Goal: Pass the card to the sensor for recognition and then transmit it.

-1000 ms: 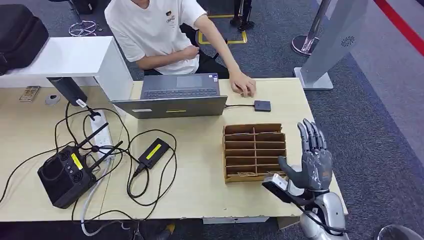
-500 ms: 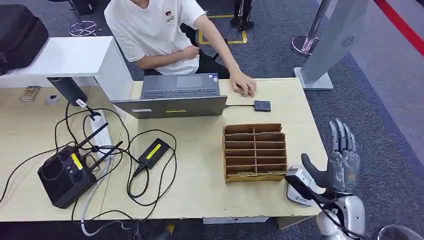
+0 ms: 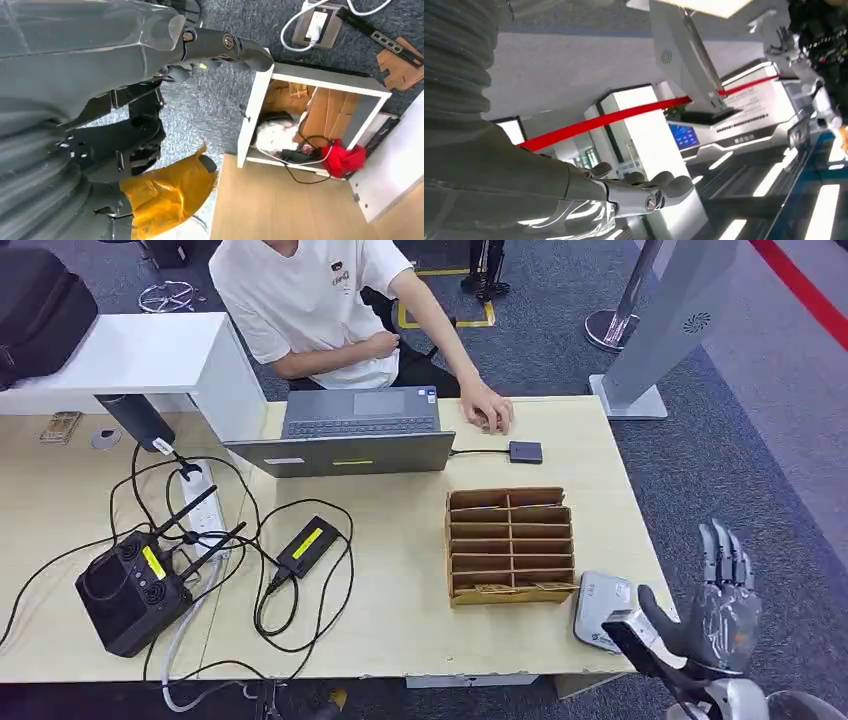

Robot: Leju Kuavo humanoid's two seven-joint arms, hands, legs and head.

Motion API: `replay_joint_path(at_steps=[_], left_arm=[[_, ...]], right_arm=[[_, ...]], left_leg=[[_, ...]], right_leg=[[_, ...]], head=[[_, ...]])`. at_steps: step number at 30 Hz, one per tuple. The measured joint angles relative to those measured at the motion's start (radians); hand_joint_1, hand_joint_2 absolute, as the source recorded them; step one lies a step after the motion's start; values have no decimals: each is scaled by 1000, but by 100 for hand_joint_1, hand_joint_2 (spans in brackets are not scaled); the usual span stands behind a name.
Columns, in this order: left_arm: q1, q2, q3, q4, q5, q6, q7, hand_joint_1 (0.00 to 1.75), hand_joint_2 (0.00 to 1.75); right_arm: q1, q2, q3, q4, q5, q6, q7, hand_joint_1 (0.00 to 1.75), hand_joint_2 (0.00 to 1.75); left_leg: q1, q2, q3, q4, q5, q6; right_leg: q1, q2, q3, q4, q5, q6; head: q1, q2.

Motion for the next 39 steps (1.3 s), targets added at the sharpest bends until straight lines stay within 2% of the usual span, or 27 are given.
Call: replay_joint_path(at_steps=[7, 13, 22, 31, 36, 39], left_arm=[[0, 1, 10, 0, -27, 0, 0, 0, 175], [-1, 0, 16, -1, -53, -1, 0, 0, 175], [0, -1, 21, -1, -72, -2, -3, 0, 175], [1, -11, 29, -1, -89, -3, -9, 0, 175], [1, -16, 35, -1, -90, -2, -11, 0, 175], [1, -16, 38, -1, -90, -2, -11, 0, 175]], right_arm=[[79, -14, 139, -71, 33, 1, 70, 0, 175], [96, -38, 237, -108, 17, 11, 100, 0, 175], [94, -50, 325, -105, -35, 53, 97, 0, 175], [56, -43, 452, 34, -76, 67, 90, 0, 175], [28, -39, 482, 89, -84, 60, 91, 0, 175], [12, -38, 494, 127, -80, 32, 99, 0, 175]], left_leg=[[0, 0, 0, 0, 0, 0], [0, 0, 0, 0, 0, 0], [0, -1, -1, 0, 0, 0], [0, -7, -3, 0, 1, 1], [0, -8, -4, 0, 1, 1], [-1, -8, -5, 0, 1, 1]], right_leg=[[0, 0, 0, 0, 0, 0], [0, 0, 0, 0, 0, 0], [0, -2, 0, 0, 0, 0], [-1, -8, 0, -1, 0, 1], [-1, -9, 0, -2, 0, 1], [-1, -9, 0, -2, 0, 1]], head=[[0, 0], [0, 0], [0, 0], [0, 0], [0, 0], [0, 0]])
